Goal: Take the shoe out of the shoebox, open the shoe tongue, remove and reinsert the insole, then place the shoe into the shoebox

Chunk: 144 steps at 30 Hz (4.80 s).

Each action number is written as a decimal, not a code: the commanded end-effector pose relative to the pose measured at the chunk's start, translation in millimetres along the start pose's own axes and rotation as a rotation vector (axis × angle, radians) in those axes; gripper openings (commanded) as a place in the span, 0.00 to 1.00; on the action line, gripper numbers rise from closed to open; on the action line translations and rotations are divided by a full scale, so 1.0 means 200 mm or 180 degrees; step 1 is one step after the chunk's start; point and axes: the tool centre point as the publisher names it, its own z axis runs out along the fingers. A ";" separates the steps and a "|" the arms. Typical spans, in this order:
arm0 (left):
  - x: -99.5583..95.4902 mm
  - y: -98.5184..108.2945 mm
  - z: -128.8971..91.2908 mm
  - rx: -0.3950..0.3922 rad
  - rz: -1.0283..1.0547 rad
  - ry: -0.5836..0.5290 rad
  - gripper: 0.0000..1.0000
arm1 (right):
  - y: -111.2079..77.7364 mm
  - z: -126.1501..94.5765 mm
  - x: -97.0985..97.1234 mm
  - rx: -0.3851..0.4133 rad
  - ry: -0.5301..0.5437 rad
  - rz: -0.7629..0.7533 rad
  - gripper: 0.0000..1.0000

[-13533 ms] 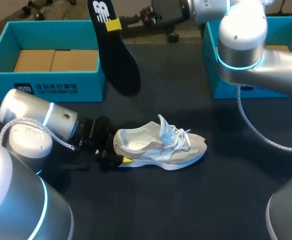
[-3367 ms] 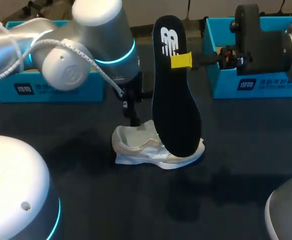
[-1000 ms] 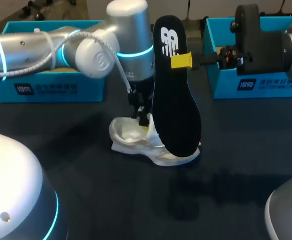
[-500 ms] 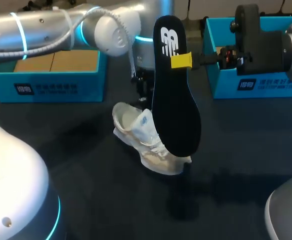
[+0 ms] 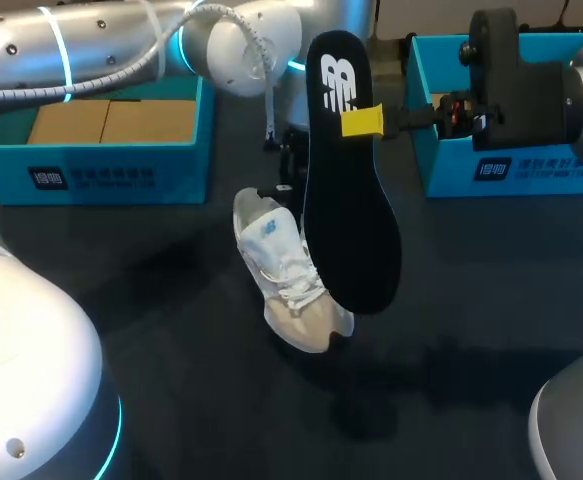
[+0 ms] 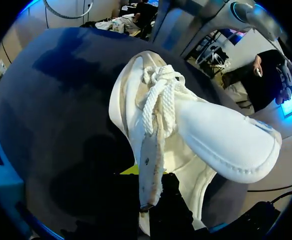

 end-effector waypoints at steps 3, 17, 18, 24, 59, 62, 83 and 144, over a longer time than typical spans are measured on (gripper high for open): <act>-0.01 0.01 -0.01 -0.0006 0.0119 0.0040 0.00 | 0.00 0.01 0.00 0.0000 -0.0008 0.0007 0.00; -0.14 -0.03 -0.03 -0.0527 0.0890 0.0343 0.00 | 0.00 0.01 0.00 0.0000 -0.0008 0.0007 0.00; -0.15 -0.03 -0.03 -0.0531 0.0927 0.0359 0.00 | 0.00 0.01 0.00 0.0000 -0.0008 0.0007 0.00; -0.22 -0.06 0.00 -0.0622 0.1027 0.0475 0.00 | 0.00 0.01 0.00 0.0000 -0.0008 0.0007 0.00; -0.24 -0.16 0.26 -0.0515 0.1069 0.0826 0.00 | 0.00 0.01 0.00 0.0000 -0.0008 0.0007 0.00; -0.24 -0.16 0.28 -0.0496 0.1032 0.0826 0.00 | 0.00 0.01 0.00 0.0000 -0.0008 0.0007 0.00; -0.24 -0.18 0.12 -0.0455 0.1061 0.0459 1.00 | 0.00 0.01 0.00 0.0000 -0.0008 0.0007 0.00; -0.11 -0.14 -0.53 -0.0437 0.1310 -0.1021 1.00 | 0.12 -0.52 -0.60 -0.0272 -0.0662 0.1417 0.00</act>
